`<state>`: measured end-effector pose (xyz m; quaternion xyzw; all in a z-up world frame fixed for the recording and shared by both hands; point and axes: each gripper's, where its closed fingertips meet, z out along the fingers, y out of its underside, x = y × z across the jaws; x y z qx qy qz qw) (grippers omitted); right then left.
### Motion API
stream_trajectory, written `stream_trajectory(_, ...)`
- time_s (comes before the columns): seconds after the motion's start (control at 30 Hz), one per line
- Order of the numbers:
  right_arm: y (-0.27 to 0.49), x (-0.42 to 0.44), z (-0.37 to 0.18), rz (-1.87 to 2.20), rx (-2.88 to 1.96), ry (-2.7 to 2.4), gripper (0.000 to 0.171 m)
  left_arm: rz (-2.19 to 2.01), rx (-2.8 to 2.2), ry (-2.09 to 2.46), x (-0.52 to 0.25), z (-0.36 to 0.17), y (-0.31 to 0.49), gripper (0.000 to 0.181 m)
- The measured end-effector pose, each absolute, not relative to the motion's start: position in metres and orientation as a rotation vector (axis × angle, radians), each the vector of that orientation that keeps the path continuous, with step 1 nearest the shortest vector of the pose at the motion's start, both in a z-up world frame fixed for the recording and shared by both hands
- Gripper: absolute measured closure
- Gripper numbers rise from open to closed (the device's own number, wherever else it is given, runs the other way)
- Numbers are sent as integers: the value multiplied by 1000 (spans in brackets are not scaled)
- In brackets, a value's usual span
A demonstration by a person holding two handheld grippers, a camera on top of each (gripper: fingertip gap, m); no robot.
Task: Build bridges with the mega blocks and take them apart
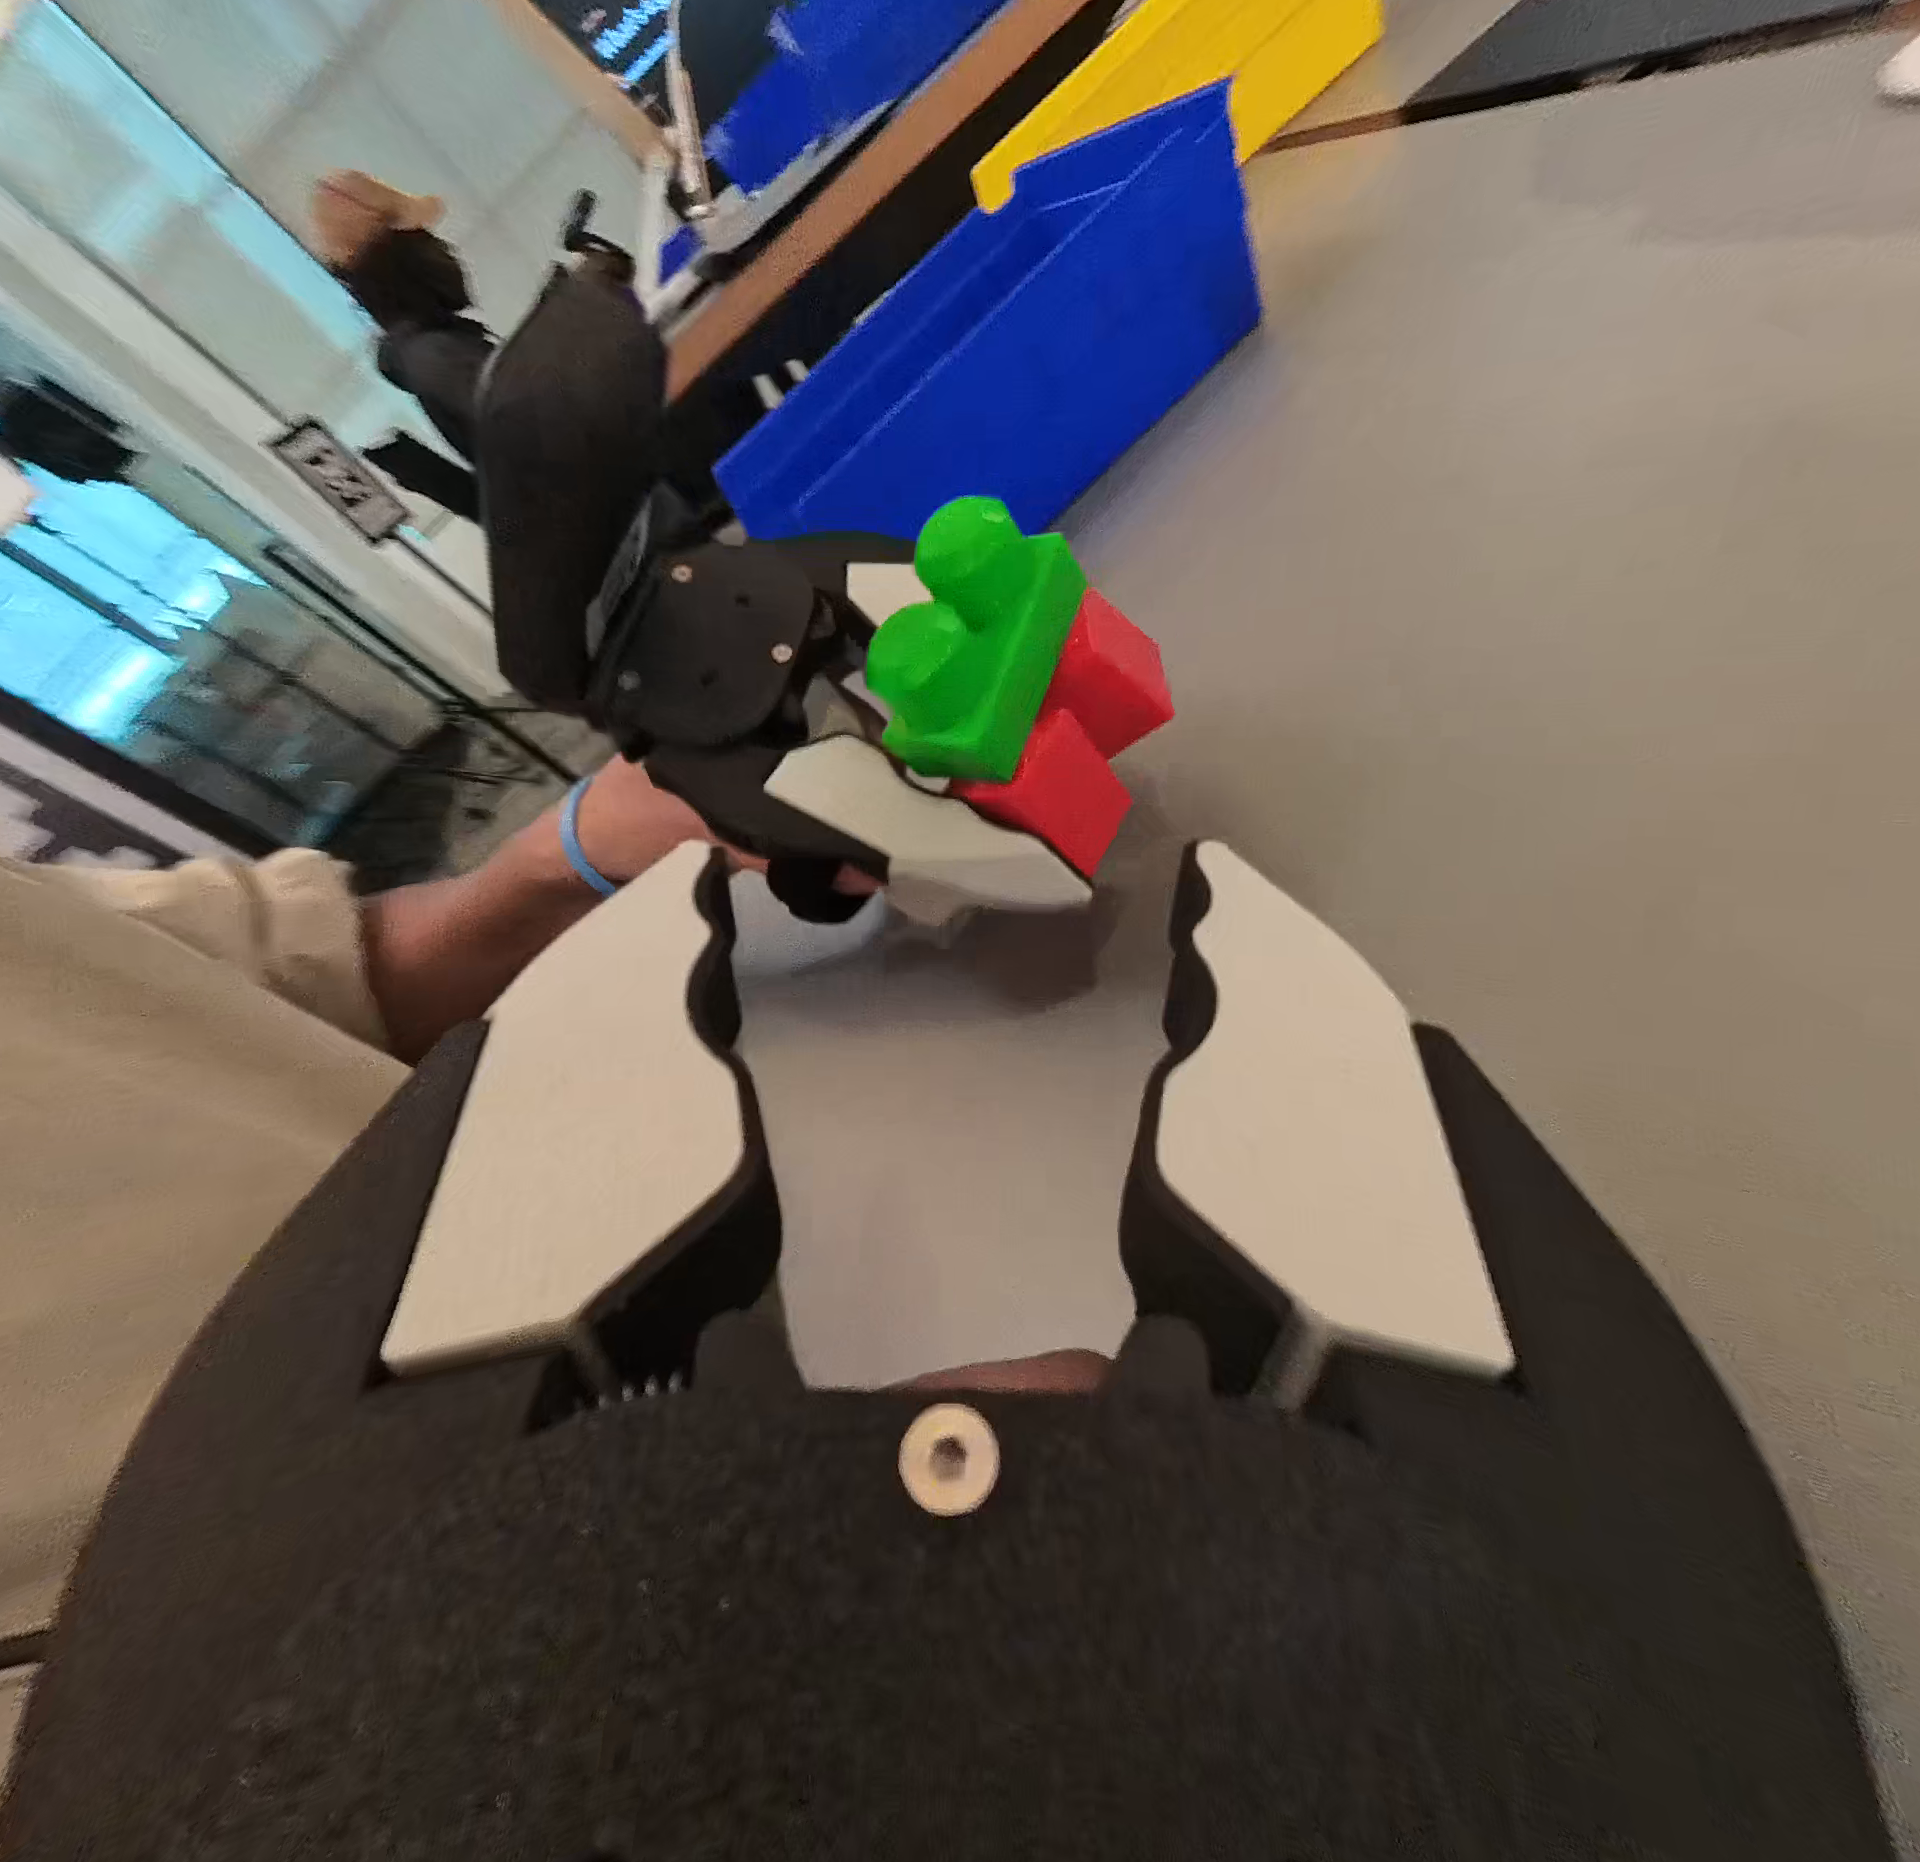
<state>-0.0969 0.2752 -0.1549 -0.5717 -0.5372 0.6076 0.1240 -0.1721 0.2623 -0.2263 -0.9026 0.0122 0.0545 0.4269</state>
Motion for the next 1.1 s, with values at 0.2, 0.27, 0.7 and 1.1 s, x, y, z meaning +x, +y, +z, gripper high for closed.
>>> stream_trajectory(0.2, 268, -132, -152, 2049, -1793, -1519, 95, 76, -2197, 242, -141, -197, 253, 97)
stream_trajectory(0.27, 258, -137, -151, 2109, -1815, -1537, 90, 102, -2191, 289, -137, -192, 251, 97)
stream_trajectory(0.7, 229, -135, -165, 2351, -1891, -1532, 95, 155, -2193, 442, -124, -198, 246, 97)
stream_trajectory(1.1, 226, -128, -157, 2632, -1776, -1376, 109, 196, -2109, 524, -120, -184, 246, 94)
